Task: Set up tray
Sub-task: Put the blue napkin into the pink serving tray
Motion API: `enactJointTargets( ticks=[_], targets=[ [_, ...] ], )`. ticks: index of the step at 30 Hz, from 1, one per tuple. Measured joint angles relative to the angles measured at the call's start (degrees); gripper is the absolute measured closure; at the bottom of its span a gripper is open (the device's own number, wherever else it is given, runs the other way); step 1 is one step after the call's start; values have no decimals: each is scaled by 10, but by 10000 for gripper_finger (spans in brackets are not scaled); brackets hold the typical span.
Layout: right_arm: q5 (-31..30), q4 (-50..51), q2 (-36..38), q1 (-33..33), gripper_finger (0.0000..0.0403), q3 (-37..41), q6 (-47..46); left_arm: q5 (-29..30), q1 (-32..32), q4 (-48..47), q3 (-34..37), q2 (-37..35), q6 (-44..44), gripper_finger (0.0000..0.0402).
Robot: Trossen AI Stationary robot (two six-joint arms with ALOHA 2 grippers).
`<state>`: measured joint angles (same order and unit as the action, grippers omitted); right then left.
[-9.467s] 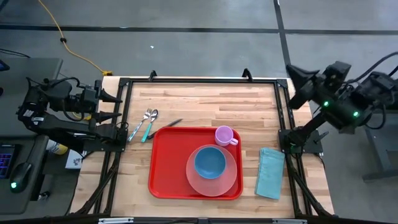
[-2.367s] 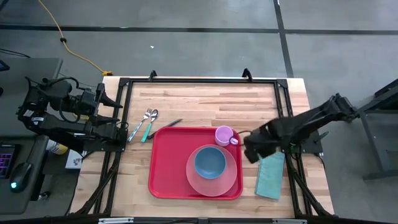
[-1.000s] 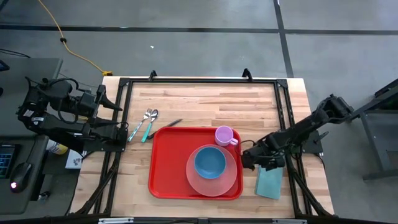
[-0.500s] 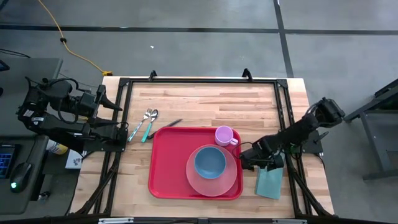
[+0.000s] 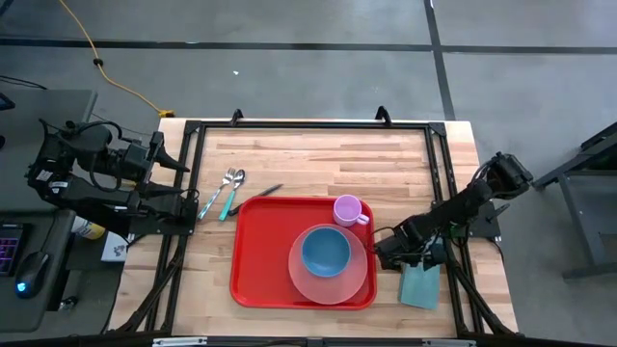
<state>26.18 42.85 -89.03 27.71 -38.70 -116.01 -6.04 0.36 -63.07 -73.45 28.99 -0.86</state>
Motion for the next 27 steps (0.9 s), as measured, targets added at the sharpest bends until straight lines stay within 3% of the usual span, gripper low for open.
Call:
enactJointTargets(
  ticks=[8,27],
  targets=[
    [8,5,0,11,110,1,-10,0,0,-1,0,0,0,128],
    [17,-78,-46,11,209,1,-9,0,0,-1,0,0,-2,128]
  ],
)
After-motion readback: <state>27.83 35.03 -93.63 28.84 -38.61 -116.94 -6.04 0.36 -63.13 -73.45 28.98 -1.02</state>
